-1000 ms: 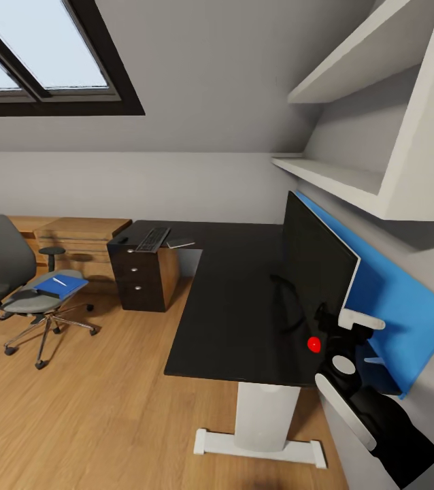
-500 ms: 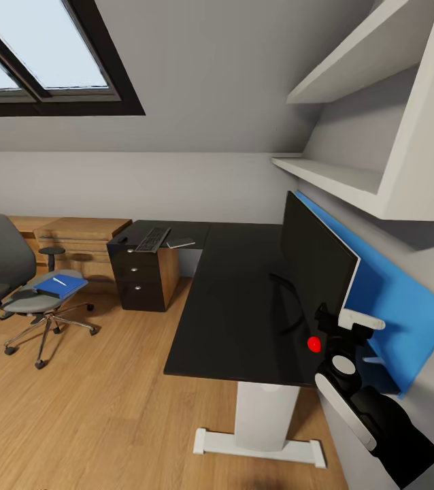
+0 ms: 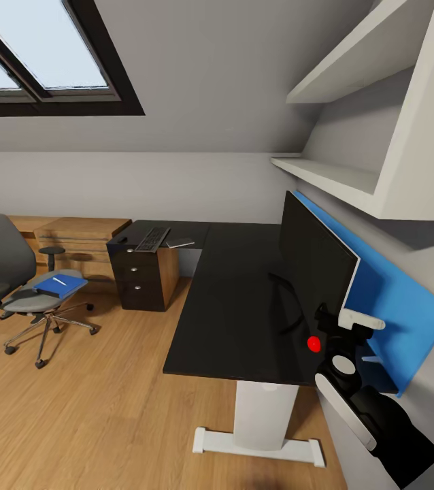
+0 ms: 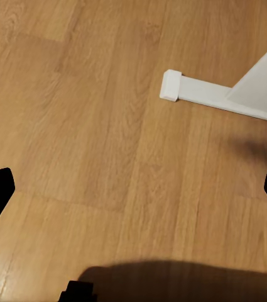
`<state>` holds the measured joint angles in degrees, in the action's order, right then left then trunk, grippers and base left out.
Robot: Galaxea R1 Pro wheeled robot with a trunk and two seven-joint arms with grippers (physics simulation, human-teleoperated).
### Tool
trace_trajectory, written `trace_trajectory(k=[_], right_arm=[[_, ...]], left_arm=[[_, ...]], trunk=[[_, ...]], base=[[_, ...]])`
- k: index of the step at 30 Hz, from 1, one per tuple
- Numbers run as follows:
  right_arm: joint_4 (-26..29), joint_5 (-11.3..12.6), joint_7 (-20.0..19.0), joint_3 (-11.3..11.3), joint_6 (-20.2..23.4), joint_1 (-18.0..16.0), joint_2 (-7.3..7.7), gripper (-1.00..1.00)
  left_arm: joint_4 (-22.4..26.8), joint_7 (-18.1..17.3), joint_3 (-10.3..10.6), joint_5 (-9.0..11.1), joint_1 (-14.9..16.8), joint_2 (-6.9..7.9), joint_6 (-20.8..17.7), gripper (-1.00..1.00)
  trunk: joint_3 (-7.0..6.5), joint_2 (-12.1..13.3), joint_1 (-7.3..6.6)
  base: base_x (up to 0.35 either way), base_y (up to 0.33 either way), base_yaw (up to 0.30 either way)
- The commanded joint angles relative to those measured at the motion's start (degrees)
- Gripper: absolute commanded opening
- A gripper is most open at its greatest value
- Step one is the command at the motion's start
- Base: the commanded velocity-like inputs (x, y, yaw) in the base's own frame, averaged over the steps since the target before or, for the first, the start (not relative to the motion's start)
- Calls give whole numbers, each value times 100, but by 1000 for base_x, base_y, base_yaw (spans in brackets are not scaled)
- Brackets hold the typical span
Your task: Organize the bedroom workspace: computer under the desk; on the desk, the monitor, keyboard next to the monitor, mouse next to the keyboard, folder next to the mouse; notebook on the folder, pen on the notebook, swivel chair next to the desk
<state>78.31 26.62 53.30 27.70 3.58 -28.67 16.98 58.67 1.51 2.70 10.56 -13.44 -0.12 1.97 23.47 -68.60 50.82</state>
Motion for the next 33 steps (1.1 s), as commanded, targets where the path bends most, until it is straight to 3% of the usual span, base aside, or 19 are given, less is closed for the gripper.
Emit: trace_trajectory(k=[1,7,24,27,28,29,31,32,33], right_arm=[[9,19,40,16,38,-7,9,100],[9,19,40,16,38,-7,7,100],[9,13,33,55,38,-7,-8,100],[31,-133,28,66,-7,-7,-12,100],[57,-191,25,88,-201,-7,-40,100],[75,-217,34,92,-305,-7,-217,100],[78,-223,46,89,-329,-7,-327,100],[-61,-200,38,248,-345,34,-437,100],[-150,-191,39,352,-351,76,-446,100]], left_arm=[[4,16,11,52,-1,2,14,100],[4,16,11,52,-1,-1,6,100],[4,16,11,52,-1,3,5,100],[4,16,11,52,-1,-1,-5,100],[-8,18,11,52,-1,-8,-16,100],[-41,17,11,52,-1,-3,-20,100],[-49,16,11,52,-1,0,-21,100],[-55,16,11,46,-1,2,-21,100],[-56,16,11,45,-1,6,-21,100]], trunk=[[5,-4,1],[5,-4,1],[5,-4,1],[5,-4,1],[5,-4,1],[5,-4,1],[5,-4,1],[5,-4,1],[5,-4,1]], base=[[0,0,0],[-148,0,0],[-325,0,0],[-333,0,0],[-333,0,0],[-333,0,0],[-333,9,0],[-191,220,0],[-122,261,0]])
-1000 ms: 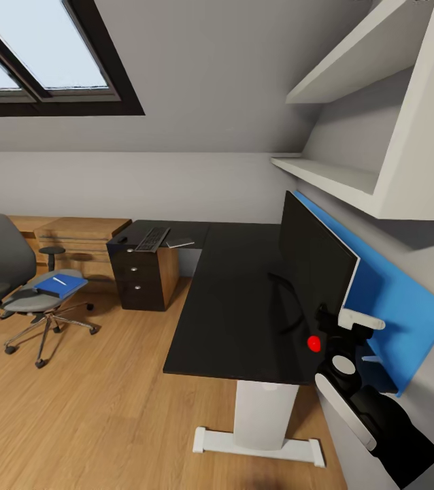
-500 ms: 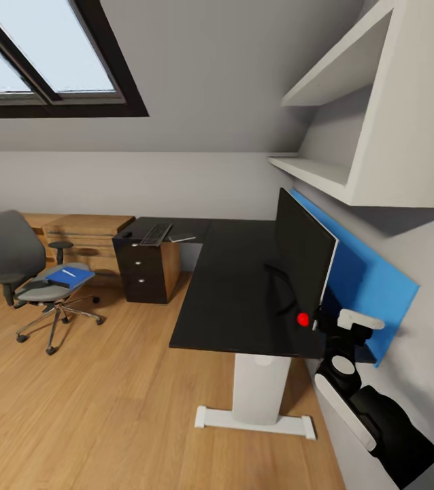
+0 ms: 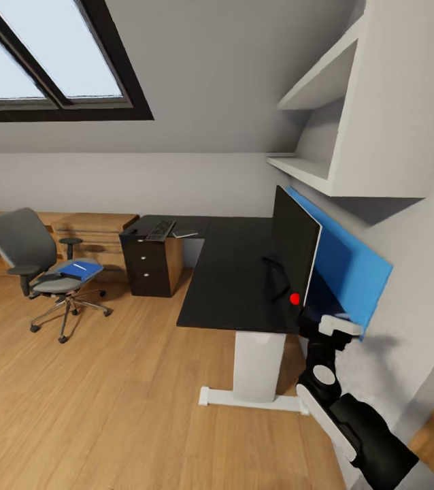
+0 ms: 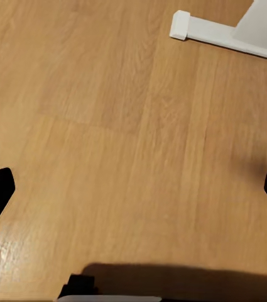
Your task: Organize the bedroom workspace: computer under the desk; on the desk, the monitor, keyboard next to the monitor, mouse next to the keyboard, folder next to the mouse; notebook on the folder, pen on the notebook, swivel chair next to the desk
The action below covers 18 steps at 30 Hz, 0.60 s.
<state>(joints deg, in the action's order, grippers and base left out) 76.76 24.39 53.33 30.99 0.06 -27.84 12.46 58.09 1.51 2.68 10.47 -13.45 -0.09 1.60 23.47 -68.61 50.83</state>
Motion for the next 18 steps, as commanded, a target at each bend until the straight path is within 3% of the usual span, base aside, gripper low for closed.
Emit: trace_trajectory(k=[1,8,12,14,18], right_arm=[[-37,35,36,75,-6,18,2,100],[-229,54,38,584,-248,774,-18,100],[-345,58,42,960,-484,1021,-47,100],[-782,89,39,1408,-965,1177,-103,100],[-1688,130,38,1933,-1696,1241,-342,100]], left_arm=[[1,16,13,53,0,4,16,100],[1,8,13,52,0,17,16,100],[1,9,13,52,0,18,16,100],[1,14,13,52,0,18,16,100],[2,14,13,52,0,18,16,100]], trunk=[[5,-3,0],[5,-3,0],[5,-3,0],[5,-3,0],[5,-3,0]], base=[[-98,275,0],[14,321,0],[122,325,0],[168,314,0],[188,308,0]])
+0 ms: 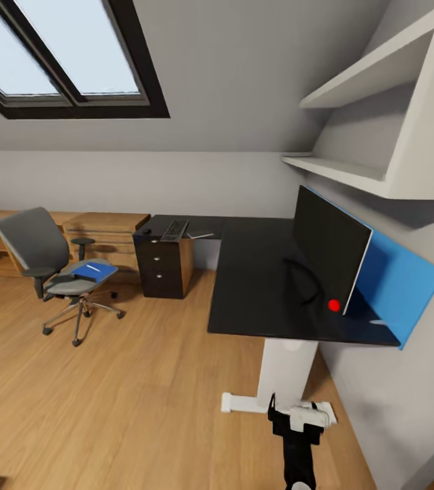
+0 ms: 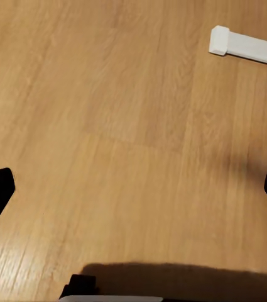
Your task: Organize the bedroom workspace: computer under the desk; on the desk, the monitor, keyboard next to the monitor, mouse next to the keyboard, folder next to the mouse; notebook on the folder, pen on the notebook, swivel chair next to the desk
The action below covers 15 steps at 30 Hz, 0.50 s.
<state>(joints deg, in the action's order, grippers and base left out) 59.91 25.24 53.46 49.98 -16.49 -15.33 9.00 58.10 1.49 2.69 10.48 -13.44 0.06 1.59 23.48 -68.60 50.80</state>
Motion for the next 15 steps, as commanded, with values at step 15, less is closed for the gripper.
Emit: trace_trajectory(k=[15], right_arm=[[-4552,59,-1678,271,-2243,13,-1558,100]], left_arm=[[18,-19,-272,509,53,272,-370,100]], trunk=[[21,-4,2]], base=[[200,305,100]])
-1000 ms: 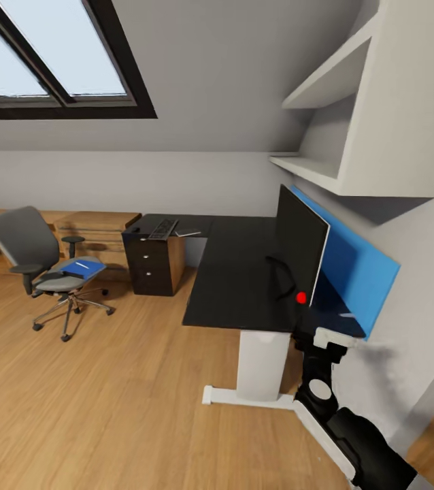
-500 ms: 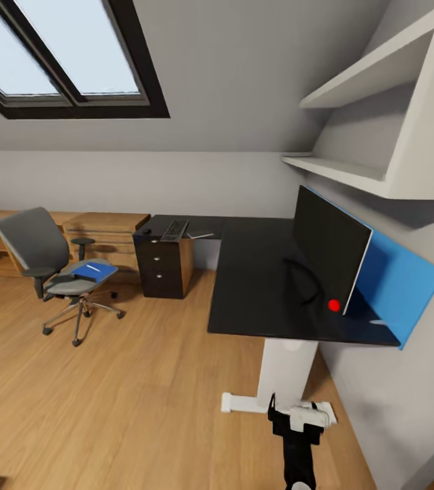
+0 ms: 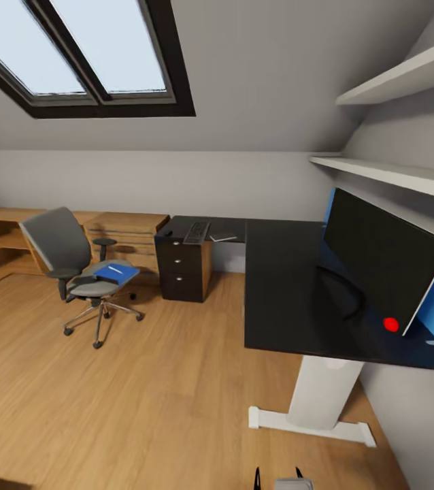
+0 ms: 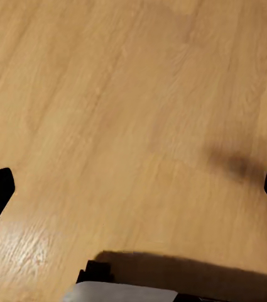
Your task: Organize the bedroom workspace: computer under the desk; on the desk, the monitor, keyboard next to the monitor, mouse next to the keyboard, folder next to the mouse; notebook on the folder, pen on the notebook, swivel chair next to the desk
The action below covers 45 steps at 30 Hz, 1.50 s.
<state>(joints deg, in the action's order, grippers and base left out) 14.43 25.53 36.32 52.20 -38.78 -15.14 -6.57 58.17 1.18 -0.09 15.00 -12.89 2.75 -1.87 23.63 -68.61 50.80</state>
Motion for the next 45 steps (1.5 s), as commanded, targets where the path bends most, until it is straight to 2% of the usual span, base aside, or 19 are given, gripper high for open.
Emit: trace_trajectory(k=[1,11,32,45], right_arm=[[-29,31,11,53,-23,-7,-10,100],[-29,30,7,61,-33,-7,-14,100],[-37,6,7,112,-33,-7,-42,100],[-39,-3,7,115,-33,-7,-43,100]], left_arm=[[10,-11,-81,260,105,92,-755,100],[-14,-9,-107,337,129,95,-884,100],[-16,10,-109,345,129,109,-885,100],[-16,13,-121,346,129,103,-869,100]], trunk=[[5,-3,3],[3,-3,3],[-36,-3,3],[-4,-3,3]], base=[[201,305,5],[201,304,-22],[201,303,-252],[241,265,-29]])
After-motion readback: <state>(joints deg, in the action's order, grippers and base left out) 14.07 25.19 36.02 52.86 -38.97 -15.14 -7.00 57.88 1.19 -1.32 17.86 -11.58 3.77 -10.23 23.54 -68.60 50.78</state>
